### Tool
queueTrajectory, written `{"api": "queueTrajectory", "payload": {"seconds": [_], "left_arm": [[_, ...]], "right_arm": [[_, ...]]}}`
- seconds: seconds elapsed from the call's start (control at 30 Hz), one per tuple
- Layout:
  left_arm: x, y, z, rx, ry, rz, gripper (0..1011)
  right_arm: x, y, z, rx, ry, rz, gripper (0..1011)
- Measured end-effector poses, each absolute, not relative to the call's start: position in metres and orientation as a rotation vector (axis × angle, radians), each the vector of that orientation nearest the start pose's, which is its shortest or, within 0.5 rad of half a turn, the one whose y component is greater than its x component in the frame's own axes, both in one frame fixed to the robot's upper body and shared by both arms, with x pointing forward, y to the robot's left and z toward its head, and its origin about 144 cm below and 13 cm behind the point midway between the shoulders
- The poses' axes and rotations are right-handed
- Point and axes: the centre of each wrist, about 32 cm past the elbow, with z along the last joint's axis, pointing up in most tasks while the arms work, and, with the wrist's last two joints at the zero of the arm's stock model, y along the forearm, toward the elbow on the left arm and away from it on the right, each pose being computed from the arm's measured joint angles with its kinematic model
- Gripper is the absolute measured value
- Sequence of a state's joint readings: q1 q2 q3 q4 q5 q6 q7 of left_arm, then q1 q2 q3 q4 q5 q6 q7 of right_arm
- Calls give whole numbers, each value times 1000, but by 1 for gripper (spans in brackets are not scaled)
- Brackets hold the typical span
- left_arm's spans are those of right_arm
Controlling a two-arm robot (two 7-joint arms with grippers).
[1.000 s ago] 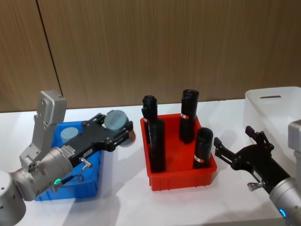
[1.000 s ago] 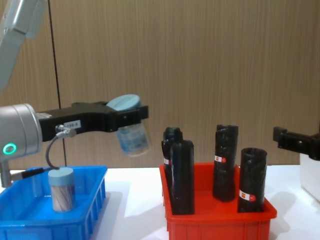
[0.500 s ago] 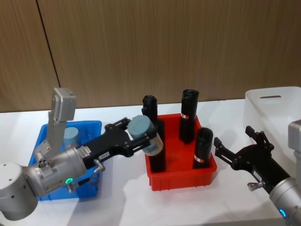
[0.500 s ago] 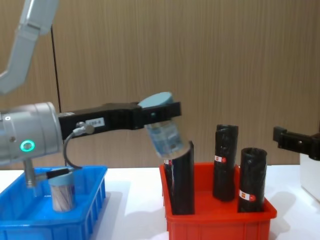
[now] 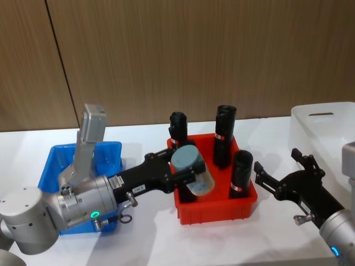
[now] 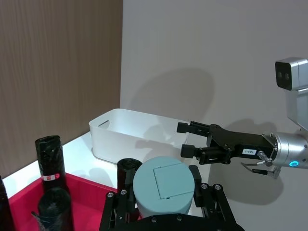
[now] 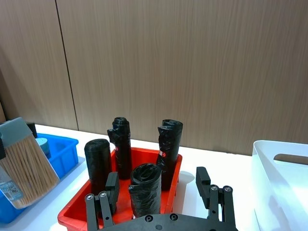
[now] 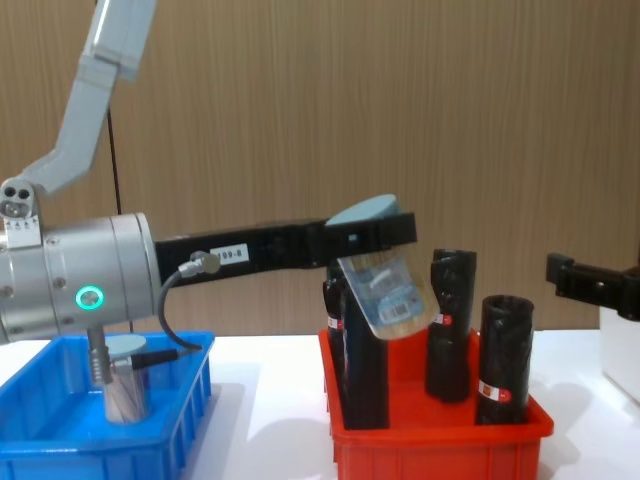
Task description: Pick the cotton swabs from the blue box and place them into the white box.
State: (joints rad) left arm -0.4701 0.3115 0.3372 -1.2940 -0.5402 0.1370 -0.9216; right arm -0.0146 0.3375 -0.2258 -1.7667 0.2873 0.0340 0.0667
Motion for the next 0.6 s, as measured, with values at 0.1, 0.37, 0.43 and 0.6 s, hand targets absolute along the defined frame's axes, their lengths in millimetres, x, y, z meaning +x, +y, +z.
{"api": "queueTrajectory", "payload": {"seconds": [0.1, 0.37, 0.43, 0.6], "left_arm": [[576, 245, 1217, -85, 96, 406, 659], [576, 243, 1216, -76, 104, 399, 659], [576, 243, 1215, -75, 104, 398, 659], [576, 243, 1215, -71, 106, 396, 659]], "right_arm": [[443, -237, 1189, 26, -75, -1229, 1002], [443, -237, 1189, 26, -75, -1229, 1002], [443, -237, 1189, 26, -75, -1230, 1002], [443, -238, 1189, 26, -76, -1227, 1002]]}}
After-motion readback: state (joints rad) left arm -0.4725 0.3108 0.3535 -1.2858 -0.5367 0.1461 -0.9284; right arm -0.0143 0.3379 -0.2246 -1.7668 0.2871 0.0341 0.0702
